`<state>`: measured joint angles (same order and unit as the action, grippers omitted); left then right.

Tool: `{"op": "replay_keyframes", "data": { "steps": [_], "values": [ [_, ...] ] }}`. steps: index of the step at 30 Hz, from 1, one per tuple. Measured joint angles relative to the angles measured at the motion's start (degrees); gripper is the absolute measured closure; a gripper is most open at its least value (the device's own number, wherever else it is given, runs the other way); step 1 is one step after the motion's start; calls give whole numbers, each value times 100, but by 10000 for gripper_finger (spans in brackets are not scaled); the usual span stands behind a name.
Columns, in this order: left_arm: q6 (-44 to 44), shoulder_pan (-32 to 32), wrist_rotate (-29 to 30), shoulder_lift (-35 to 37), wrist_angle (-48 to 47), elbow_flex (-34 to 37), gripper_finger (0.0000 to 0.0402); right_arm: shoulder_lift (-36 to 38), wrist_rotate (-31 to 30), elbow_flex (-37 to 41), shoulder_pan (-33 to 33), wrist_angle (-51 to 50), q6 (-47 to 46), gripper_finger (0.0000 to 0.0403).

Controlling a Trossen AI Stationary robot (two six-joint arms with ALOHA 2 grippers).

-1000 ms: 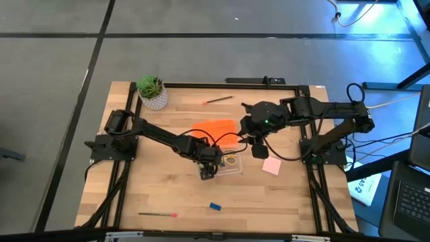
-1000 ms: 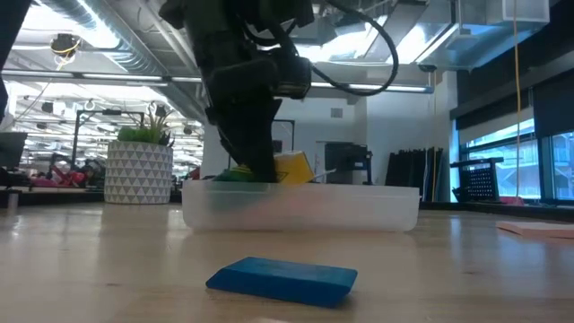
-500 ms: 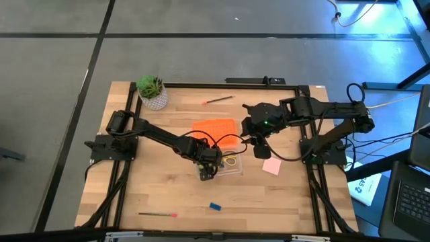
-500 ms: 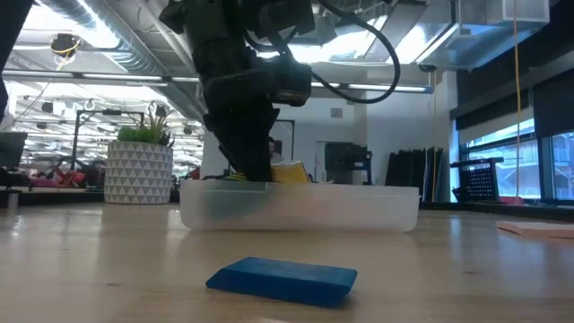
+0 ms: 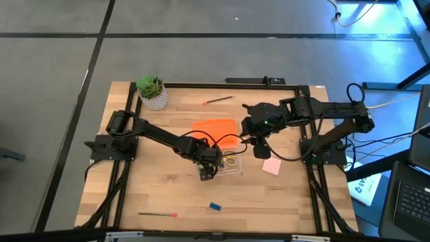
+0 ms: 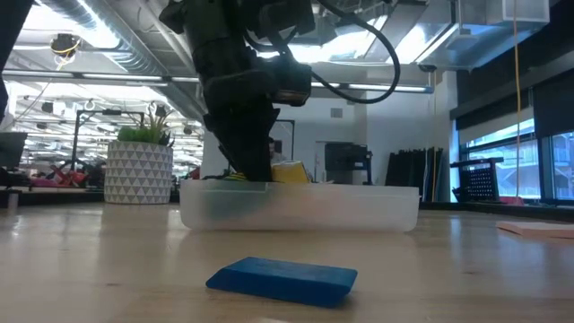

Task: Pack school essentials
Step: Put the crayon box into the supply box, then put the bottom black pencil into the supply box

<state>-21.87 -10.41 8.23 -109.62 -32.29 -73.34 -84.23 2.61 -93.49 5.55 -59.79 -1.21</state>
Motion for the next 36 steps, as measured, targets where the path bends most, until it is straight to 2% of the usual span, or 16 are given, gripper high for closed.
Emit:
{"op": "replay_keyframes", "data": {
  "steps": [8,17,21,30,36],
  "values": [
    [0,0,-40,0,17,0,102,0,-1,0,-1,0,11,286],
    [-157,-15,-44,1,24,0,36,0,-2,0,-1,0,13,286],
    [-294,-17,-45,71,-49,-92,22,0,-2,0,-1,0,6,286],
    [-536,-250,-234,428,-1355,-724,23,-7,-2,0,0,43,3,286],
    [-1300,-772,-367,1053,-1999,-732,24,-7,-2,0,-1,92,13,286]
  ]
}}
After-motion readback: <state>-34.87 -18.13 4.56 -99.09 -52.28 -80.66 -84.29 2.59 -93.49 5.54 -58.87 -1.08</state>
